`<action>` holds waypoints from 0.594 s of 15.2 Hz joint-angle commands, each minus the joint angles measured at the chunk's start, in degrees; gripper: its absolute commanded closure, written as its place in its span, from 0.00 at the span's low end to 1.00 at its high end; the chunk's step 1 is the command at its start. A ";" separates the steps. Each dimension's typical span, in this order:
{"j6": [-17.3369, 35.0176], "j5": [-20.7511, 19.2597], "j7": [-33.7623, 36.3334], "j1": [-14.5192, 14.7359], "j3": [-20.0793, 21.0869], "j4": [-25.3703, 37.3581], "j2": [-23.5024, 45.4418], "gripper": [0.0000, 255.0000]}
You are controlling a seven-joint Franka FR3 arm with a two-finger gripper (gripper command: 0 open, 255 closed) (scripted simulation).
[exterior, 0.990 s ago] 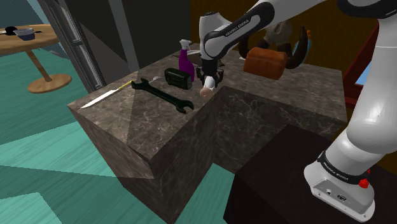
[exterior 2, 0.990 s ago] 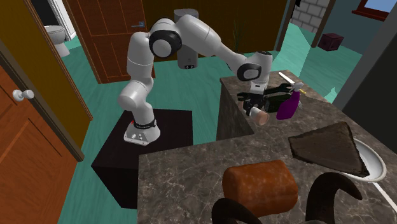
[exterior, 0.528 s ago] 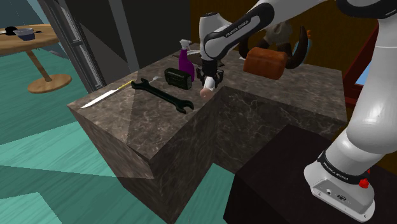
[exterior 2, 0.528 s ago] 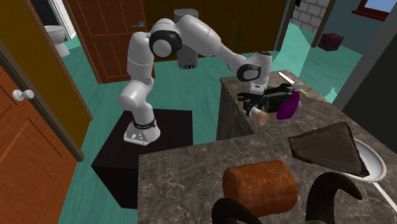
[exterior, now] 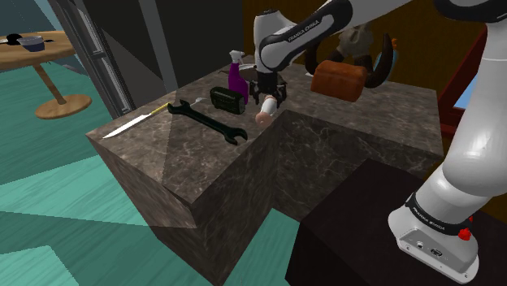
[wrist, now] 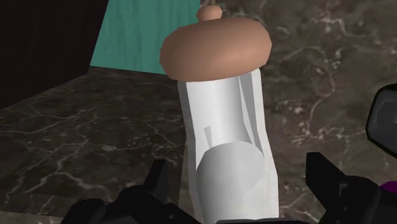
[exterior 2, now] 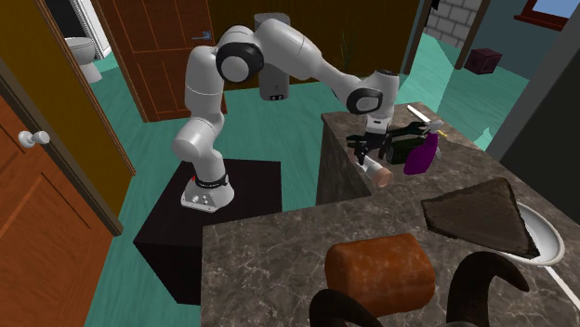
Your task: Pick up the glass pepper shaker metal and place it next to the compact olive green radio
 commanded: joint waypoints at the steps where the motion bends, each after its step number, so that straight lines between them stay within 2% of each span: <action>1: -2.79 0.80 -0.53 -0.07 0.35 0.99 -1.84 0.00; 2: -4.07 1.11 -0.73 -0.06 0.48 1.64 -2.50 0.00; 9: -4.07 1.11 -0.73 -0.06 0.47 1.64 -2.50 0.00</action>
